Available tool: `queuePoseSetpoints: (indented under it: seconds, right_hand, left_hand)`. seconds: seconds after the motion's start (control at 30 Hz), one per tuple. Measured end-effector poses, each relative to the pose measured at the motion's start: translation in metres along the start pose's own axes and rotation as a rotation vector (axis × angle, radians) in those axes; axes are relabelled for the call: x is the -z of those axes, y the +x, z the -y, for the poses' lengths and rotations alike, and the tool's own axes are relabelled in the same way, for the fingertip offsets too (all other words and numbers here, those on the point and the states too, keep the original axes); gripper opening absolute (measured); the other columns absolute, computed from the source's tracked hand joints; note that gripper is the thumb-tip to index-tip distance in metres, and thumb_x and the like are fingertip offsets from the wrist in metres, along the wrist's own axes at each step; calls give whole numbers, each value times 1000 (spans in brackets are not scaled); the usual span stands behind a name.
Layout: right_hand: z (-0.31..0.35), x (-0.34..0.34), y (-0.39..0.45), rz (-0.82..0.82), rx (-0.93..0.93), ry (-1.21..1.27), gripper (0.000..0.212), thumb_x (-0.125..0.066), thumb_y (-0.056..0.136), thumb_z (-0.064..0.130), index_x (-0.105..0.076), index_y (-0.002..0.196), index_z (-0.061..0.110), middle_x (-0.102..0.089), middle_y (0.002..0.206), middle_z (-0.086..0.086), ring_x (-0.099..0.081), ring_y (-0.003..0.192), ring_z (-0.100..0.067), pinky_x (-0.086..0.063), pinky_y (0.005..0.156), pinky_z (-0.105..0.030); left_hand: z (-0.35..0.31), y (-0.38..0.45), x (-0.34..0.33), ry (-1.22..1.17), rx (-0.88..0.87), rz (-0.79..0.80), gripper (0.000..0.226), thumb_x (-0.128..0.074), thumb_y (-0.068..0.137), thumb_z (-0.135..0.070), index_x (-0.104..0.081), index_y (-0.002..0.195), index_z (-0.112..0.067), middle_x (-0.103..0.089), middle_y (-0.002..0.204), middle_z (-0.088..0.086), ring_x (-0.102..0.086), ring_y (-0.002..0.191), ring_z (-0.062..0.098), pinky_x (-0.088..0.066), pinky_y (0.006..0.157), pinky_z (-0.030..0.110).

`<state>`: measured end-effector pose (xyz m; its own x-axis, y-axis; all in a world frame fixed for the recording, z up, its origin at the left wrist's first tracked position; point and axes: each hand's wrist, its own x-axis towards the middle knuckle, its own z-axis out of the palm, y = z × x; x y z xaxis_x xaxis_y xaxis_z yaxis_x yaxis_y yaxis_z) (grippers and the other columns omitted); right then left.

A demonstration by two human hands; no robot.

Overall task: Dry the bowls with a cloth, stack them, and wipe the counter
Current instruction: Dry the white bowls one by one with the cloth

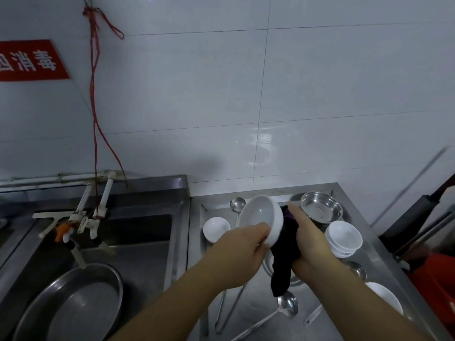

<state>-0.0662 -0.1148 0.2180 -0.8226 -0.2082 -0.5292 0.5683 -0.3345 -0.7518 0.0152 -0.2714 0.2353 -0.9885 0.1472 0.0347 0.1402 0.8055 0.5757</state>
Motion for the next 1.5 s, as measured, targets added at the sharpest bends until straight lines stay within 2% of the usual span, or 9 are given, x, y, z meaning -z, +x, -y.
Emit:
queuePoseSetpoints:
  seconds: [0.2,0.3,0.37,0.47,0.6,0.73,0.9,1.37,1.5]
  right_hand:
    - [-29,5,-9,-30,136,-72,69,-97,59,41,-67,120,27,-78,105,-20,-75,95,-49,-58,81,-71]
    - [-40,16,-12,-75,115,31,58,-92,71,38,-68,123,28,-77,112,-20,-76,99,-46,-58,89,-69]
    - [-48,27,-13,-65,84,97,61,-87,77,38,-65,132,21,-74,121,-23,-73,110,-46,-55,96,-63]
    - [-57,43,-16,-79,61,148,58,-83,82,40,-67,133,19,-72,128,-22,-71,115,-42,-58,95,-55]
    - [-64,68,-23,-64,-4,165,55,-82,83,43,-70,133,21,-74,127,-17,-75,107,-35,-62,80,-45]
    - [-63,94,-23,-64,-21,162,55,-83,84,34,-68,135,19,-74,127,-17,-75,107,-38,-62,82,-47]
    - [-49,131,-16,-98,-28,137,52,-85,83,25,-67,131,14,-78,115,-16,-78,89,-34,-61,67,-42]
    - [40,327,42,-217,63,-53,38,-86,85,12,-68,117,19,-78,104,-17,-77,87,-38,-63,67,-45]
    - [54,384,57,-213,22,-28,29,-85,86,16,-71,111,22,-78,105,-18,-77,86,-36,-62,68,-46]
  left_hand:
    - [14,-5,-12,110,-143,79,6,-46,108,-28,-48,102,-30,-64,102,-6,-64,88,17,-59,82,42]
    - [17,-5,-24,116,-239,32,13,-43,106,-36,-53,100,-30,-63,91,-10,-59,83,14,-55,81,41]
    - [22,-5,-34,73,-226,-94,26,-40,105,-41,-61,116,-30,-68,107,-12,-60,100,11,-49,94,32]
    - [32,-6,-49,-133,-2,-315,35,-46,104,-39,-55,137,-30,-57,133,-16,-48,123,5,-37,104,24]
    - [36,3,-67,-827,520,-77,24,-47,110,-32,-68,122,-28,-68,130,5,-66,116,25,-58,100,43]
    - [31,9,-84,-1347,749,-5,22,-55,108,-18,-67,126,-12,-71,126,17,-72,110,30,-64,74,32]
    - [15,25,-112,-1374,803,-22,19,-59,105,-12,-67,123,-9,-72,121,19,-73,107,33,-65,79,39]
    - [-112,130,-242,-1296,850,-44,17,-62,103,-8,-76,111,-11,-82,99,11,-81,86,24,-64,71,33]
    - [-145,152,-285,-1323,937,-40,17,-61,104,-11,-72,116,-11,-79,109,14,-77,99,30,-64,73,35]
